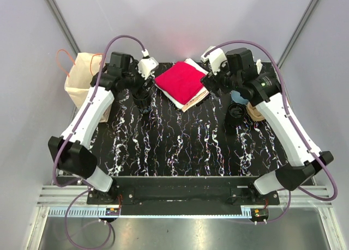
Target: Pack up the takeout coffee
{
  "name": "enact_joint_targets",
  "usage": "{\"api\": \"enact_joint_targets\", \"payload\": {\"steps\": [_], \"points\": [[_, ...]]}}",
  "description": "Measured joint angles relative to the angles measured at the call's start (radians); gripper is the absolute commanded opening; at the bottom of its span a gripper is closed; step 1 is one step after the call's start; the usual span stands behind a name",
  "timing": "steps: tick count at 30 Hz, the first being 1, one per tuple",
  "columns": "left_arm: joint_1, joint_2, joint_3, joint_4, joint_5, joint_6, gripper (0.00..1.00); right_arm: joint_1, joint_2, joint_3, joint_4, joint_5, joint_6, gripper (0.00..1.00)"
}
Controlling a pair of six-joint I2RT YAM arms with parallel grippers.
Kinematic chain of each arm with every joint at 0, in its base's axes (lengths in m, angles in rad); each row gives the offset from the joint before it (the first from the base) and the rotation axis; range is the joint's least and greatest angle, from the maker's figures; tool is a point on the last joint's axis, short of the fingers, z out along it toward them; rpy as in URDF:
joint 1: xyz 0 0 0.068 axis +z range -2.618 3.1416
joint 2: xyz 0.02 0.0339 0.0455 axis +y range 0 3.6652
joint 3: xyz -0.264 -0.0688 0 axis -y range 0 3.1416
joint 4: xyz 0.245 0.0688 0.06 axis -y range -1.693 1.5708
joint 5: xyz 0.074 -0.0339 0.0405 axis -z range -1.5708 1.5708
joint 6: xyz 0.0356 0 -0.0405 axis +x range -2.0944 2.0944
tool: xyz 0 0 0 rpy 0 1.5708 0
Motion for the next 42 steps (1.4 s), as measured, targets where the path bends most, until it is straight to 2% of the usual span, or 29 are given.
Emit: {"api": "enact_joint_targets", "payload": {"steps": [12, 26, 36, 42], "points": [[0.000, 0.134, 0.001, -0.063, 0.013, 0.076, 0.72, -0.019, -0.023, -0.074, 0.027, -0.020, 0.013, 1.00], [0.000, 0.281, 0.045, -0.093, -0.010, 0.095, 0.68, -0.027, -0.046, -0.106, 0.047, -0.027, 0.021, 1.00], [0.005, 0.358, 0.085, -0.093, -0.020, 0.100, 0.55, -0.032, -0.048, -0.109, 0.052, -0.043, 0.027, 1.00], [0.023, 0.388, 0.098, -0.092, -0.021, 0.105, 0.39, -0.034, -0.048, -0.114, 0.053, -0.050, 0.029, 1.00]]}}
